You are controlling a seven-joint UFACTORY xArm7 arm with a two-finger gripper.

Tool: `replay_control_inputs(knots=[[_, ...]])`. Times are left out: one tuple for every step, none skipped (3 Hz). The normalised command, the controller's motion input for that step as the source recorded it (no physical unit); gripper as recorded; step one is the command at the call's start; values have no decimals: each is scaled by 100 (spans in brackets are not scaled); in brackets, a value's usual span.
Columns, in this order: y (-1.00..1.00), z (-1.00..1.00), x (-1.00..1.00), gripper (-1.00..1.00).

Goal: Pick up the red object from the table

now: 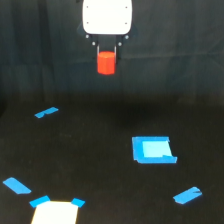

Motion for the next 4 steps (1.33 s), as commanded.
replay_control_inputs(knots=[[-16, 6, -6, -100], [-3, -2, 7, -100], [34, 63, 14, -100], [43, 68, -7, -100]])
